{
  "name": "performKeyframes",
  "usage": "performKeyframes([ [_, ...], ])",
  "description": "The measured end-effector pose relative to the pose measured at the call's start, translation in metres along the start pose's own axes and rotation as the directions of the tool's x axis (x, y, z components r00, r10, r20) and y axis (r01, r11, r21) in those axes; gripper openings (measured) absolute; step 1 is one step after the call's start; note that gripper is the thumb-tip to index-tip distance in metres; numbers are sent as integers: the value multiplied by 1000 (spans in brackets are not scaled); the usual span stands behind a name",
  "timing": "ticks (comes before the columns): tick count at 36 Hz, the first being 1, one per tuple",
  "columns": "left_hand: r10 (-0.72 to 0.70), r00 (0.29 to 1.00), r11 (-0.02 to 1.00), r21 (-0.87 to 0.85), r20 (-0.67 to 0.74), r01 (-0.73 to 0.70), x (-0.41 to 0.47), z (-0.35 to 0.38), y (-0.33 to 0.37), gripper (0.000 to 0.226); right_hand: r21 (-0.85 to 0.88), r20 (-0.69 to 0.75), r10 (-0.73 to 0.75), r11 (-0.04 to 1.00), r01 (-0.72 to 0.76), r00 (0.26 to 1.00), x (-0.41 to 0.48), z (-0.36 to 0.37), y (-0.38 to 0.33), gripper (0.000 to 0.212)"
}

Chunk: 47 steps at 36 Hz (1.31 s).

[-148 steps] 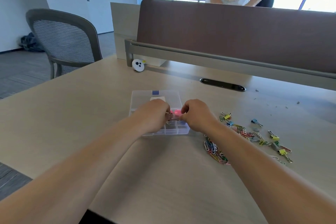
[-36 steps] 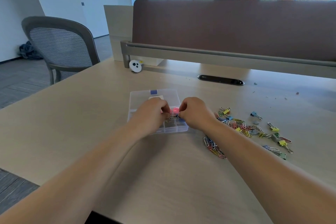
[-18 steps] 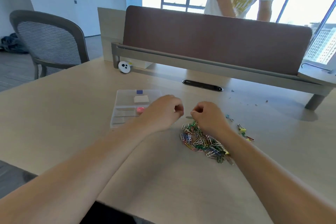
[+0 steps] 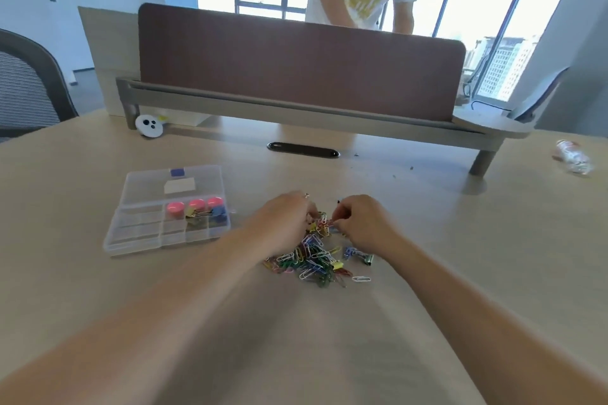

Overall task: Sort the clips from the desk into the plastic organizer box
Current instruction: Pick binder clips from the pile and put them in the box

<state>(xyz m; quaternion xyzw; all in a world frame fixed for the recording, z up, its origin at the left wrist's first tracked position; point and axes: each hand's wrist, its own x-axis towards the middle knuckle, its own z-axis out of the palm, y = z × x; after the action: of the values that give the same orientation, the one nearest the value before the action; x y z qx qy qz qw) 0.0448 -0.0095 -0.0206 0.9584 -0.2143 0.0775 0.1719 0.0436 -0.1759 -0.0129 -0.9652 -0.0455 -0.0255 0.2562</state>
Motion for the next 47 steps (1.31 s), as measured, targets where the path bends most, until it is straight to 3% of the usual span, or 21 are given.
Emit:
performKeyframes([
  [13, -7, 1000, 1000, 17, 30, 6, 15, 14, 1, 20, -123, -14, 32, 992, -33, 999, 17, 8, 24, 28],
  [26, -22, 1000, 999, -48, 6, 22, 8, 12, 9, 24, -78, -35, -18, 997, 15, 999, 0, 1, 27, 8],
  [27, -21, 1000, 999, -47, 3, 21, 6, 11, 10, 26, -81, -25, -24, 997, 22, 999, -3, 0, 26, 4],
  [35, -6, 1000, 1000, -29, 4, 7, -11, 1, 20, 18, -99, 120, -84, 990, 96, 989, -38, -10, 8, 33],
  [39, 6, 1000, 999, -42, 0, -6, -19, -3, 22, 18, -192, 204, -82, 974, 122, 976, -51, -9, 0, 24],
  [47, 20, 1000, 999, -50, -5, -21, -26, -6, 24, 14, -326, 222, -57, 937, 129, 974, -52, -9, -10, 24],
])
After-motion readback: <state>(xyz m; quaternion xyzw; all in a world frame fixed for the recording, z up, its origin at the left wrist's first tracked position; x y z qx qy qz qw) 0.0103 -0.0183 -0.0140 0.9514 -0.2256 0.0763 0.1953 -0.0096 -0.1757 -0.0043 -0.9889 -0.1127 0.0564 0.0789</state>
